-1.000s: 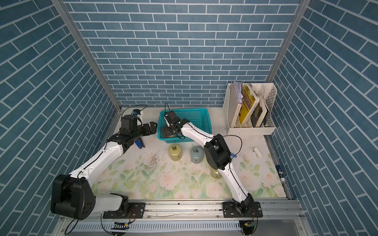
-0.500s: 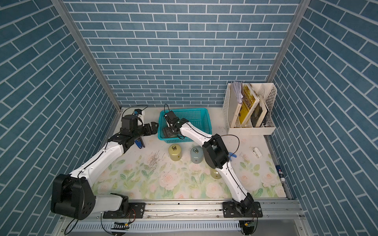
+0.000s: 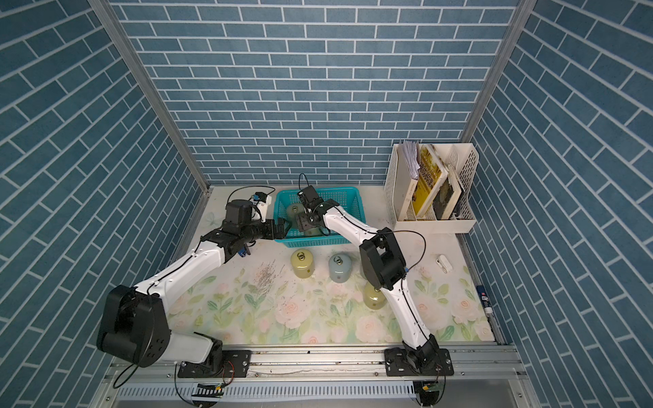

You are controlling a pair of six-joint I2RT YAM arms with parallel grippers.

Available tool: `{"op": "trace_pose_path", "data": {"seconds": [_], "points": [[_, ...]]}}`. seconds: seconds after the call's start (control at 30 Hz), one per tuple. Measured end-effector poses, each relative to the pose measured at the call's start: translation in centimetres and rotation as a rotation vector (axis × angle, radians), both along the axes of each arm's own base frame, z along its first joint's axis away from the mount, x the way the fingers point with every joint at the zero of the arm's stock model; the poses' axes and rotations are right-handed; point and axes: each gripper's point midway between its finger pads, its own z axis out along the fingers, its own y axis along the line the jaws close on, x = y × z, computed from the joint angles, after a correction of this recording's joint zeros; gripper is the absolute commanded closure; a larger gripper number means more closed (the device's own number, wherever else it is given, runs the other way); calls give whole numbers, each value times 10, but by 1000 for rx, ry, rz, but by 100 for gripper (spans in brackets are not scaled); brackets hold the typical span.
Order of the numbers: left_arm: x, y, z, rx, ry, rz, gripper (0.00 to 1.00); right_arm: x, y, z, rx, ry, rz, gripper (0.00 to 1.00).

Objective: Take the tea canister out of the basket
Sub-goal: Pick up the tea canister from the basket, then place the tea canister at the center of the board.

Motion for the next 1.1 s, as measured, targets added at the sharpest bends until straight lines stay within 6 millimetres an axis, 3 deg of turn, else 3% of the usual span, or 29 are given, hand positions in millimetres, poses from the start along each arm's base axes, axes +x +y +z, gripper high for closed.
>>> {"op": "trace_pose_path", "data": {"seconds": [0.1, 0.23, 0.4, 0.5, 0.63, 0.8, 1.1], "points": [[0, -15, 18, -25, -42, -55, 0, 2, -21, 26, 5, -37, -29, 100], [-2, -36, 46, -57, -113, -136, 0, -10, -44, 80, 30, -122, -21, 100], [-10, -57, 66, -82, -173, -229, 0, -47, -57, 149, 116, -222, 65, 100], [-16, -63, 70, -88, -187, -275, 0, -78, -70, 171, 153, -258, 111, 100], [-28, -67, 80, -103, -215, -323, 0, -127, -88, 170, 170, -254, 179, 100], [-50, -74, 88, -117, -245, -387, 0, -193, -89, 144, 148, -200, 303, 100], [-95, -91, 60, -109, -194, -489, 0, -280, -91, 77, 86, -59, 440, 100]]}}
